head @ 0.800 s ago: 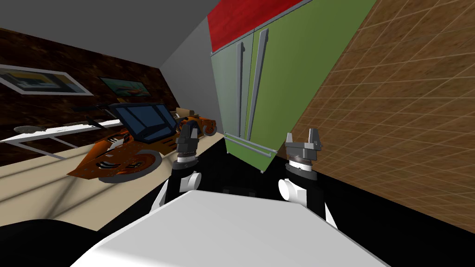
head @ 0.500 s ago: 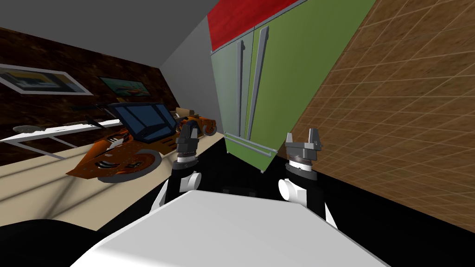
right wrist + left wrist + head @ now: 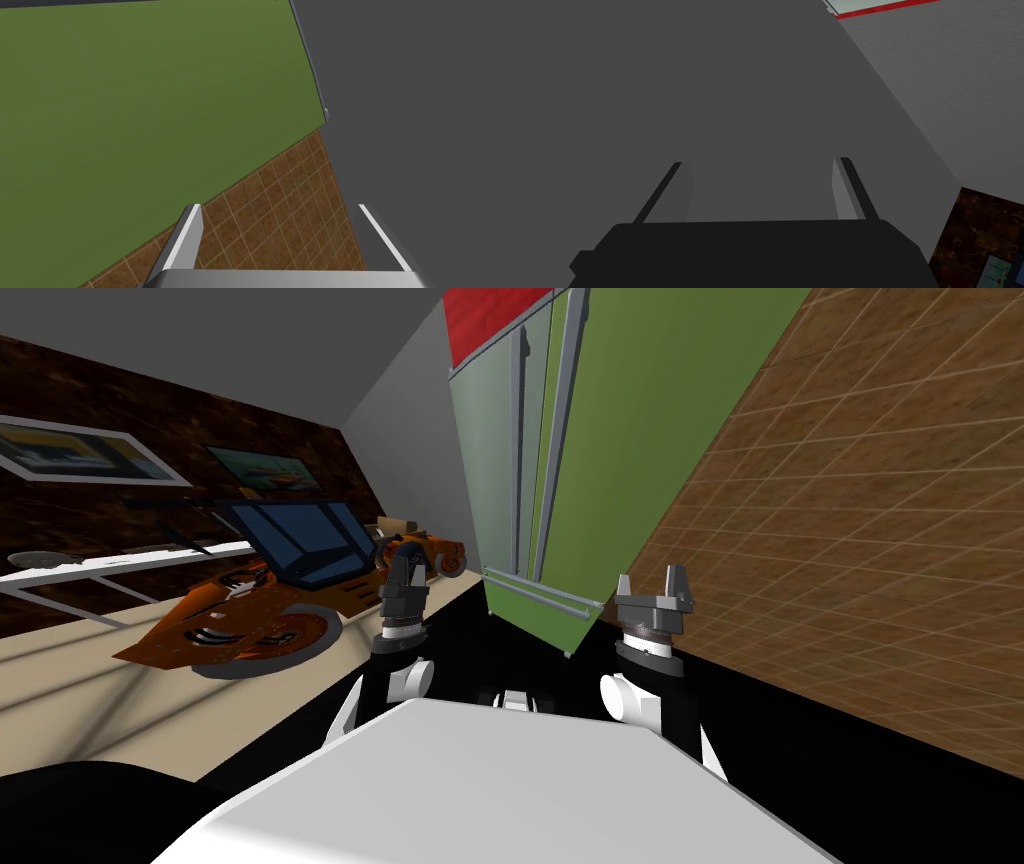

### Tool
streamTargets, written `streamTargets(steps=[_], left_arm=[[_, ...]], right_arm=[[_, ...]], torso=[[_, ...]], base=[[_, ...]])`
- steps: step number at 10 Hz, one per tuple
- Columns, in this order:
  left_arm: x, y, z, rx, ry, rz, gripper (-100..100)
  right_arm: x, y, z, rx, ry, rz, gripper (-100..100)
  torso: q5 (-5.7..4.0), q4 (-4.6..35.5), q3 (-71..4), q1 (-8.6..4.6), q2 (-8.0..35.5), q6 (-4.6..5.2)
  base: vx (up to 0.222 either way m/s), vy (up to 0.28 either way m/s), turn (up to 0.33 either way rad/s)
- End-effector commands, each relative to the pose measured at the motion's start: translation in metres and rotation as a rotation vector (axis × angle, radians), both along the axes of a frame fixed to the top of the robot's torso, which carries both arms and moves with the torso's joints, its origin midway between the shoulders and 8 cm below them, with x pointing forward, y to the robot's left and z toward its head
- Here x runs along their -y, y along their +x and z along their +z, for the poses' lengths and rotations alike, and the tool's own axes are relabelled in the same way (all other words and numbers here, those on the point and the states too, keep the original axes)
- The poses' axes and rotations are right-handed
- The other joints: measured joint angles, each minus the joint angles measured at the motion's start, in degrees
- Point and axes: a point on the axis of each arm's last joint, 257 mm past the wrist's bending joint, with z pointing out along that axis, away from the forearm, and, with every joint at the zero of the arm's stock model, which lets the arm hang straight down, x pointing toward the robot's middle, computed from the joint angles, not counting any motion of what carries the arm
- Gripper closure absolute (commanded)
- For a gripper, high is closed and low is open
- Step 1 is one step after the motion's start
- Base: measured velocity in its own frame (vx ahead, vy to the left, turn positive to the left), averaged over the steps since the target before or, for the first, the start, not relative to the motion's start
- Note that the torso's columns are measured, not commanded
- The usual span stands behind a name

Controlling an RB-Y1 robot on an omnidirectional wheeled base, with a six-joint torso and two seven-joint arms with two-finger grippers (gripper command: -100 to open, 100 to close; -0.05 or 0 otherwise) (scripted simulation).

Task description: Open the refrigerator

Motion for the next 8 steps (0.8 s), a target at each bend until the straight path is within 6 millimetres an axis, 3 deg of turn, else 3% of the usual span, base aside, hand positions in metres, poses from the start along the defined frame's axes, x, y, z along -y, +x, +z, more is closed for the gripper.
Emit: streamTargets(steps=[1,2,4,8], left_arm=[[0.0,0.0,0.0,0.0,0.0,0.0,0],[0.0,0.0,0.0,0.0,0.0,0.0,0],[0.0,0.0,0.0,-0.001,0.0,0.0,0],[0.0,0.0,0.0,-0.001,0.0,0.0,0]], right_arm=[[0.0,0.0,0.0,0.0,0.0,0.0,0],[-0.003,0.001,-0.001,-0.008,-0.047,0.0,-100],[-0.007,0.003,-0.005,-0.019,-0.129,-0.014,-100],[-0.006,0.007,-0.018,-0.038,-0.336,-0.107,-100]], torso=[[0.0,4.23,-8.46,0.0,4.23,0.0],[0.0,8.46,-16.92,0.0,8.46,0.0],[0.01,10.89,-22.03,0.03,10.85,0.0],[0.02,11.12,-22.35,0.05,11.04,0.0]], base=[[0.0,0.0,0.0],[0.018,0.006,-0.001],[0.039,0.015,-0.003],[0.078,0.041,-0.005]])
